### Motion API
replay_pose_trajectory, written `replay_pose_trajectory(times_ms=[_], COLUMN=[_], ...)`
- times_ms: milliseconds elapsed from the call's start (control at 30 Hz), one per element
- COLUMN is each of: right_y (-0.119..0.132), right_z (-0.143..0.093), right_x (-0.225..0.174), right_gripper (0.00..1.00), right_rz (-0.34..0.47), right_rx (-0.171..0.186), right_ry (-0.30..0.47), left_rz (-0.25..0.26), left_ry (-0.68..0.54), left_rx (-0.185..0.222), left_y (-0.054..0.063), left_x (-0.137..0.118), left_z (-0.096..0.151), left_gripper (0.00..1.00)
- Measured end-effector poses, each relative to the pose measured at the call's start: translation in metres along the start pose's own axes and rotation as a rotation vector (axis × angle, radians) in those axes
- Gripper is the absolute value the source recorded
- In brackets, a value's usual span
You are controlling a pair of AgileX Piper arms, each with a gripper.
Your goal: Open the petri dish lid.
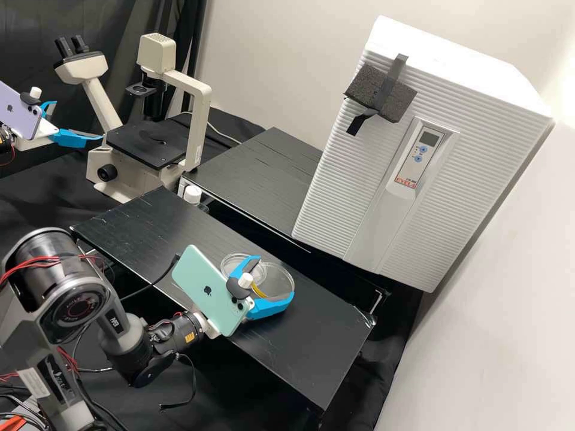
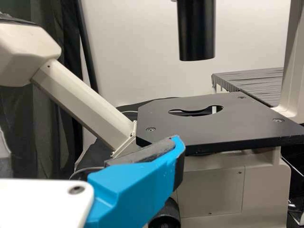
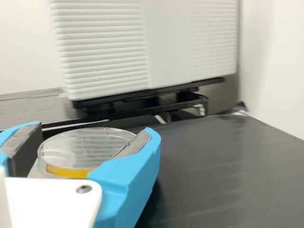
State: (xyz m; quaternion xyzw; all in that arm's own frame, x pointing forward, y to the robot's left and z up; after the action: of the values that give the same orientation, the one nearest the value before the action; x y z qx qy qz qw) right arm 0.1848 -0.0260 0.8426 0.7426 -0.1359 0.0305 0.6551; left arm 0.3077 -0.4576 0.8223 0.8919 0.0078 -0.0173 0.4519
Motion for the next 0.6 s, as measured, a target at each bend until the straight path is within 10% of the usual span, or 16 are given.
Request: replay_pose_trajectory(times_ms=[600], right_y=[0.004], right_z=[0.019], right_x=[0.016], right_gripper=[0.0], right_rz=[0.033], right_rx=[-0.004], right_ry=[-0.077], left_rz=[0.0], left_ry=[0.0], left_rx=[0.0], left_y=[0.0], left_x=[0.0], left_z=[0.0], left_gripper=[1.0])
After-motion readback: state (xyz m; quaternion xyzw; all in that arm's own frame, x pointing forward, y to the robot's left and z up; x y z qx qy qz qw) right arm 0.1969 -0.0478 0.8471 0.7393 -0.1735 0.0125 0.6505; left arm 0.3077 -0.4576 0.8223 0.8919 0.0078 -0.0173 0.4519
